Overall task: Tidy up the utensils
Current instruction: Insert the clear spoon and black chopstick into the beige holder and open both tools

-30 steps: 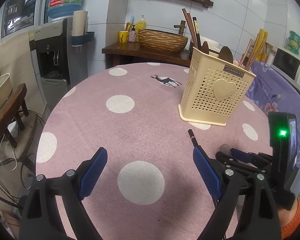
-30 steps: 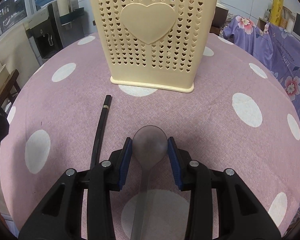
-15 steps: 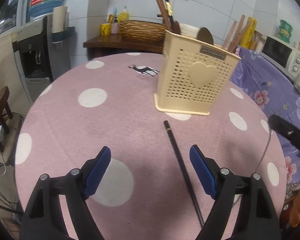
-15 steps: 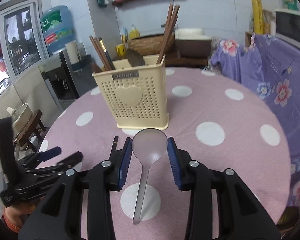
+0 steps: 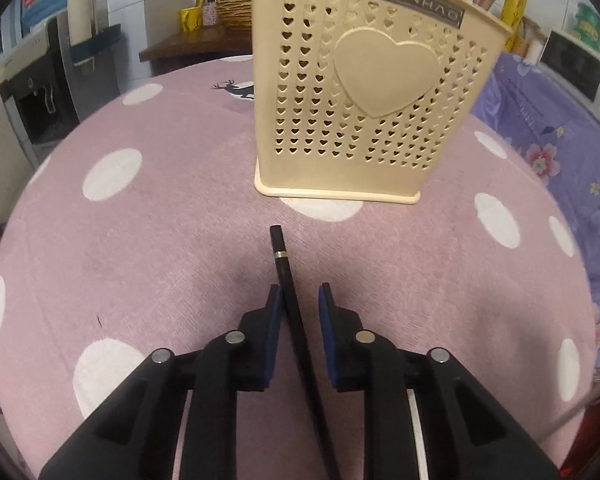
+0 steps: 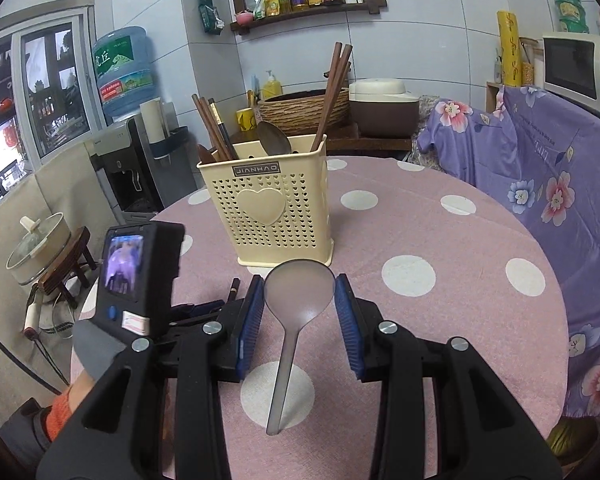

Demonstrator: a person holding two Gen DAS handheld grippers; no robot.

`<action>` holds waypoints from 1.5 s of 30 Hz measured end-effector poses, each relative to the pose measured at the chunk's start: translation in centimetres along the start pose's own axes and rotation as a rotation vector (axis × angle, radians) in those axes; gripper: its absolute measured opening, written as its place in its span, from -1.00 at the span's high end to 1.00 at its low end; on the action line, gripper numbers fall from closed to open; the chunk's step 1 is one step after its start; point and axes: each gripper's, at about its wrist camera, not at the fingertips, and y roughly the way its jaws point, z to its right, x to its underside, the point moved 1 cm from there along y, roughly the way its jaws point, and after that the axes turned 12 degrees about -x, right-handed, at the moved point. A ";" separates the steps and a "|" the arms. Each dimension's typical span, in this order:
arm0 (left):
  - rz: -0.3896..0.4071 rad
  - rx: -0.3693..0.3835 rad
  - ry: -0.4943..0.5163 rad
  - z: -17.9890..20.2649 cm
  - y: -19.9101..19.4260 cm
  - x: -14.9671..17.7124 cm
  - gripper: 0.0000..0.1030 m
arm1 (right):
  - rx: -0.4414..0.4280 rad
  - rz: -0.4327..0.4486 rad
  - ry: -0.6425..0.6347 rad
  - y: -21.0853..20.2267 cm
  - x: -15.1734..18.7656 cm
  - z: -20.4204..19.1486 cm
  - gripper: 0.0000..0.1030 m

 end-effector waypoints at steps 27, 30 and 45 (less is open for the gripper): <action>0.285 0.174 -0.163 -8.1 -12.2 -2.0 0.84 | -0.035 0.008 -0.035 -0.6 -0.4 0.2 0.28; 0.343 0.174 -0.173 -9.3 -14.4 -2.2 0.84 | -0.036 0.011 -0.035 -0.7 -0.6 0.0 0.28; 0.428 0.235 -0.167 -10.2 -17.5 -5.6 0.84 | -0.055 0.042 -0.073 -0.9 -4.5 -1.1 0.28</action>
